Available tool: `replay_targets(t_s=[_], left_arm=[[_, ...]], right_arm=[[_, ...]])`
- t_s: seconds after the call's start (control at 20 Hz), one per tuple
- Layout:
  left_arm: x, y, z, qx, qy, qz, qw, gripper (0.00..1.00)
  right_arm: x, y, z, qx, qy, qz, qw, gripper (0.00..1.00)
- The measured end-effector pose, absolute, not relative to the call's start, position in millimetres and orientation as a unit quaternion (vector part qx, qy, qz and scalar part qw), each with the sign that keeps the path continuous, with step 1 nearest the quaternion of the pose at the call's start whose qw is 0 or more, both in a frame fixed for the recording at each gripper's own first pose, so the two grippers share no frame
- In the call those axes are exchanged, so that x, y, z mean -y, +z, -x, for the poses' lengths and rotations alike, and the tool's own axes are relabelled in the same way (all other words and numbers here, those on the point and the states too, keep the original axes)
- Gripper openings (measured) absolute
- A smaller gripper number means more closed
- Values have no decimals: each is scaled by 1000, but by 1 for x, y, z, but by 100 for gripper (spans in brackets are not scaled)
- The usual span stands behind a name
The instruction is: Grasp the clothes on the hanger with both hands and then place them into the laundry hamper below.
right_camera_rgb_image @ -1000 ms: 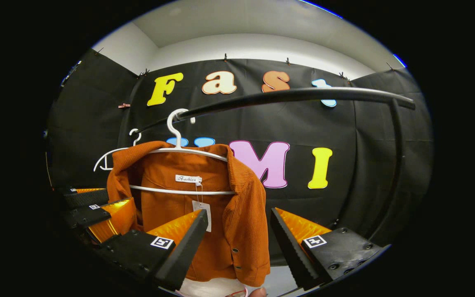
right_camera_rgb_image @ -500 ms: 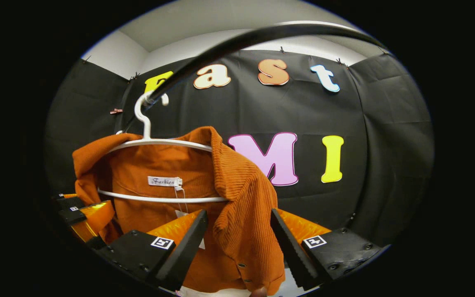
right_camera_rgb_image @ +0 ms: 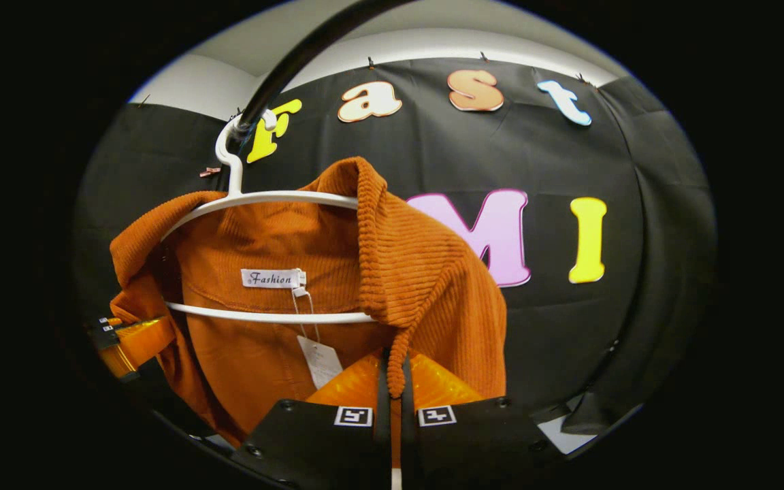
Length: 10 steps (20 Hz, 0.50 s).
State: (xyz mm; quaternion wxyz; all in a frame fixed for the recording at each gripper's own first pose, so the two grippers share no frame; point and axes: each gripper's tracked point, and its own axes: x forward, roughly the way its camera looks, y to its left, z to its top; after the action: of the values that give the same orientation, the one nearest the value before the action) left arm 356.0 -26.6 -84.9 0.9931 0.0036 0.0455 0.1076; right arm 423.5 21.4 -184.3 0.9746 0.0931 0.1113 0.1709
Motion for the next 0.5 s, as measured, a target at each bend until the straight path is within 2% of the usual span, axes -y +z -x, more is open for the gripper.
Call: replay_targets(t_s=[0.05, 0.1, 0.15, 0.5], left_arm=[[28, -85, -356, -51, 102, 3, 993, 9], [29, -86, -358, -56, 95, 7, 994, 7], [29, -88, -360, -63, 86, 8, 994, 6], [22, -100, -362, -149, 33, 50, 987, 6]], right_arm=[[-28, -186, -422, -123, 187, -111, 968, 10], [-24, -186, -419, -136, 191, -121, 965, 5], [-23, -187, -422, -140, 193, -123, 963, 5], [-23, -196, -416, -252, 254, -163, 919, 5]])
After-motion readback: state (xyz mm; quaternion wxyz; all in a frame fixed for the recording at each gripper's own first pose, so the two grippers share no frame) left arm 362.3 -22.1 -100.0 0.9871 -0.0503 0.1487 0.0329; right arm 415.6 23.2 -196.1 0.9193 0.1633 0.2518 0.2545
